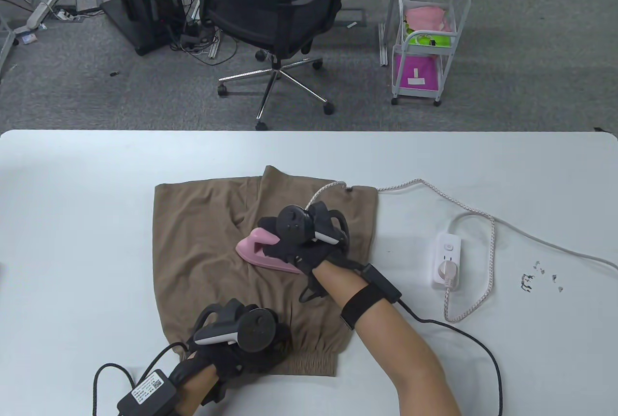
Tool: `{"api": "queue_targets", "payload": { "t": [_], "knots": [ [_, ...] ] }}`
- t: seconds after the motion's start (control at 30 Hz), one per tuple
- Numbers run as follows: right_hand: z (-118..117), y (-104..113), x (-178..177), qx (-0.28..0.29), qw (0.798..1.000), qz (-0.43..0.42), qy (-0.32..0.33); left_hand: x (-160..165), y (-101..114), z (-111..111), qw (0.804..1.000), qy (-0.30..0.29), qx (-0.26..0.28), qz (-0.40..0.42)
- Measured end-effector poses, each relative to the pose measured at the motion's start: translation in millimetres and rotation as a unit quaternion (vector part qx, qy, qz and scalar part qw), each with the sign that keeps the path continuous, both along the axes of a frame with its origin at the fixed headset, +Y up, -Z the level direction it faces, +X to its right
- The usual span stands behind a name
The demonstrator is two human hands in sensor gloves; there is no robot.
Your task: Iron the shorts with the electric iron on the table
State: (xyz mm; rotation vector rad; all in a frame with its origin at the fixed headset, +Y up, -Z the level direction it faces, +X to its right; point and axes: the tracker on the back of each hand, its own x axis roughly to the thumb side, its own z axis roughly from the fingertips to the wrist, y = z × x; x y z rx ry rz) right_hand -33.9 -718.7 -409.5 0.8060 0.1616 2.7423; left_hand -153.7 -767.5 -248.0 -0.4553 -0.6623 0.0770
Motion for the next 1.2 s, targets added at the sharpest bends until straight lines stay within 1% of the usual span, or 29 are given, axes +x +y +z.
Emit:
{"api": "queue_targets", "payload": {
  "t": [0.1, 0.2, 0.37, 0.47, 0.77, 0.93, 1.07, 1.2],
  "knots": [
    [4, 0, -14, -0.005, 1.000, 0.004, 0.015, 0, 0, 0, 1.000, 0.000, 0.000, 0.000],
    [7, -1, -20, -0.006, 1.000, 0.013, 0.019, 0, 0, 0, 1.000, 0.000, 0.000, 0.000],
    [10, -2, -14, -0.014, 0.999, 0.025, 0.016, 0, 0, 0, 1.000, 0.000, 0.000, 0.000],
    [12, -1, -4, -0.017, 0.999, 0.034, 0.014, 0, 0, 0, 1.000, 0.000, 0.000, 0.000],
    [20, -2, 45, -0.026, 0.999, 0.039, -0.012, 0, 0, 0, 1.000, 0.000, 0.000, 0.000],
    [28, -1, 69, -0.019, 0.998, 0.051, -0.024, 0, 1, 0, 1.000, -0.002, 0.003, -0.002],
    [30, 0, 83, -0.020, 0.998, 0.055, -0.032, 0, 0, 0, 1.000, -0.002, 0.002, -0.002],
    [30, -1, 87, -0.025, 0.998, 0.045, -0.038, 0, 0, 0, 1.000, -0.003, 0.003, -0.003]
  ]
}}
